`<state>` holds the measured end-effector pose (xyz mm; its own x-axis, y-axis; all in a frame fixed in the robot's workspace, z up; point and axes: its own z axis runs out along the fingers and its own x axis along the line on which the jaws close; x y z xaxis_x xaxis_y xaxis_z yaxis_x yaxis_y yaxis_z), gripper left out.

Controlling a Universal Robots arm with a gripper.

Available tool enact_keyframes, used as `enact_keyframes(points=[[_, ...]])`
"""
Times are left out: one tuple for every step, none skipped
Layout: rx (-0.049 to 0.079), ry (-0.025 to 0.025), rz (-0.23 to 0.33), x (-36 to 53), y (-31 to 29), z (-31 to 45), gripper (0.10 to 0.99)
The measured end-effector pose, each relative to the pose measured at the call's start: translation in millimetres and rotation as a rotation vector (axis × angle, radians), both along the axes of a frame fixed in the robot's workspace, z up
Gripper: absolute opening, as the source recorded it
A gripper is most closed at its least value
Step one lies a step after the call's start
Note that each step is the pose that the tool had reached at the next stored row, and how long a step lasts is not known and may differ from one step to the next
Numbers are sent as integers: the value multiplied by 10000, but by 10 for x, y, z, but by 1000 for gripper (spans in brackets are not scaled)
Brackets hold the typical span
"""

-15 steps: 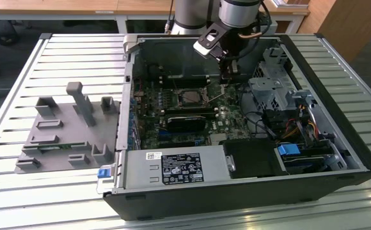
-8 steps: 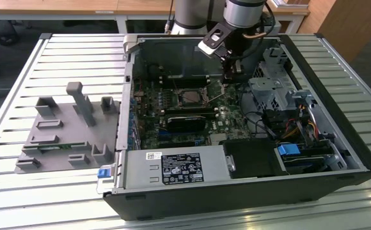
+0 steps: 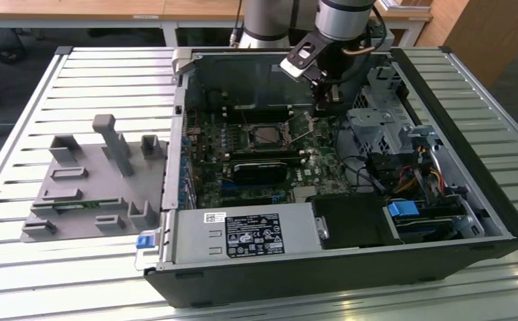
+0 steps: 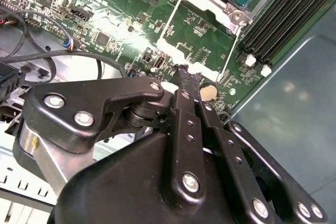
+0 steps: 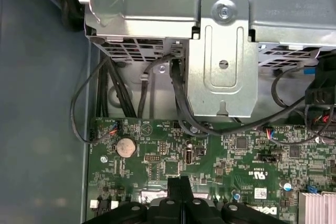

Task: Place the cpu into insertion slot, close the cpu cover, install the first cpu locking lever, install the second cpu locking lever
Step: 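Close the cpu cover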

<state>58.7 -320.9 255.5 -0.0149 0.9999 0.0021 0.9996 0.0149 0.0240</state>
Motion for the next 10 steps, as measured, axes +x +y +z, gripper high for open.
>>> enact_keyframes(points=[[-1,4,-1,5,4,-5,106],[-1,8,0,9,7,-9,106],[-1,14,0,15,11,-13,106],[-1,21,-1,21,15,-18,106],[0,29,-2,28,18,-23,106],[2,37,-3,37,21,-29,106],[1,47,-4,48,24,-34,106],[0,59,-6,61,26,-40,106],[0,71,-6,73,28,-46,106],[-1,82,-7,85,30,-51,106]])
